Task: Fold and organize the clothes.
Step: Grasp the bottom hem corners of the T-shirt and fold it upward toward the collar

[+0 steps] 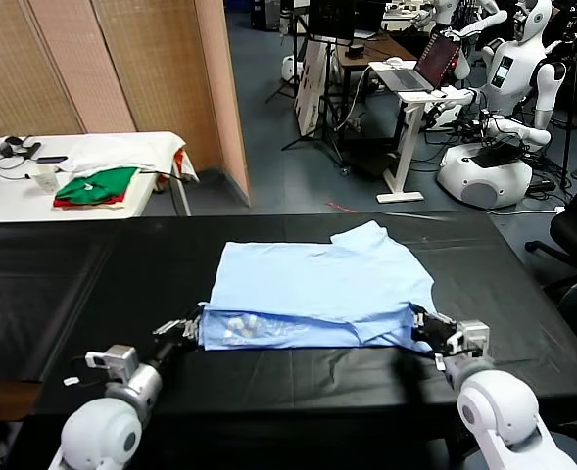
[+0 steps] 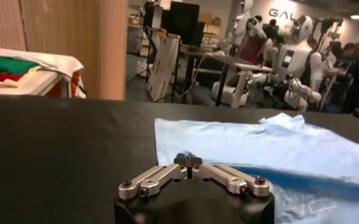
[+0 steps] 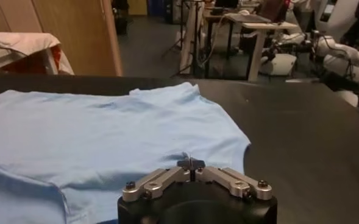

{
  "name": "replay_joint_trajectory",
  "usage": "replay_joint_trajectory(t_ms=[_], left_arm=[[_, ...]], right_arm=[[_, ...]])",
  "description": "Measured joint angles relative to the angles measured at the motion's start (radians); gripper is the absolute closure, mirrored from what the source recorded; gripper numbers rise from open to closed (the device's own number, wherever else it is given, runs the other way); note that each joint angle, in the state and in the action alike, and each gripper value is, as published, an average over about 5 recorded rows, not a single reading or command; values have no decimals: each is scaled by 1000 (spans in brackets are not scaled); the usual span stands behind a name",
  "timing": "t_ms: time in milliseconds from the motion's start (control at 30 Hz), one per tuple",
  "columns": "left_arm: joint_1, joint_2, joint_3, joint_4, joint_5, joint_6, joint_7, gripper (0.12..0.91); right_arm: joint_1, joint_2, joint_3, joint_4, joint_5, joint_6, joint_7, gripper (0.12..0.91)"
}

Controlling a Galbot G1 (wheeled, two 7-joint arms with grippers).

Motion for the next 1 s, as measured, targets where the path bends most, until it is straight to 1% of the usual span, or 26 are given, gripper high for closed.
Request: replay_joint_trajectory(t_ms=[200, 367, 433, 500, 633, 667, 700, 767, 800, 833, 867, 900, 933, 1000], left_arm=[[-40, 17, 24, 46, 12, -1, -2, 884], [-66, 27, 43, 82, 36, -6, 0, 884], [-75, 31, 50, 91, 35, -7, 1, 884], [-84, 35, 57, 97, 34, -6, 3, 884], [-93, 37, 63, 101, 38, 1, 9, 881], [-91, 36, 62, 100, 39, 3, 10, 877], [-88, 35, 59, 98, 40, 5, 10, 857], [-78, 32, 51, 92, 40, 9, 9, 779], [-72, 31, 46, 87, 40, 11, 8, 725], [-65, 30, 41, 83, 40, 14, 8, 652], [-57, 29, 35, 78, 40, 17, 9, 595], [-49, 29, 30, 74, 40, 20, 11, 538], [-41, 28, 25, 69, 39, 23, 12, 462], [-23, 26, 17, 59, 30, 31, 14, 349]], right_arm=[[39, 0, -19, -46, -27, 21, -5, 884], [53, 2, -22, -58, -12, 7, -25, 878], [47, 2, -14, -50, 3, -13, -36, 831], [34, 2, -2, -33, 18, -36, -46, 745], [-12, 0, 35, 27, 36, -71, -58, 519], [-28, 0, 46, 46, 38, -75, -60, 444], [-44, -1, 58, 64, 38, -77, -61, 387], [-78, -1, 83, 99, 38, -77, -65, 264], [-97, 0, 96, 116, 37, -76, -67, 215], [-115, 0, 109, 130, 37, -73, -71, 183], [-133, 0, 123, 143, 36, -69, -76, 149], [-151, 1, 137, 154, 35, -64, -82, 133], [-169, 1, 150, 163, 35, -58, -87, 128], [-204, 1, 176, 176, 40, -46, -97, 120]])
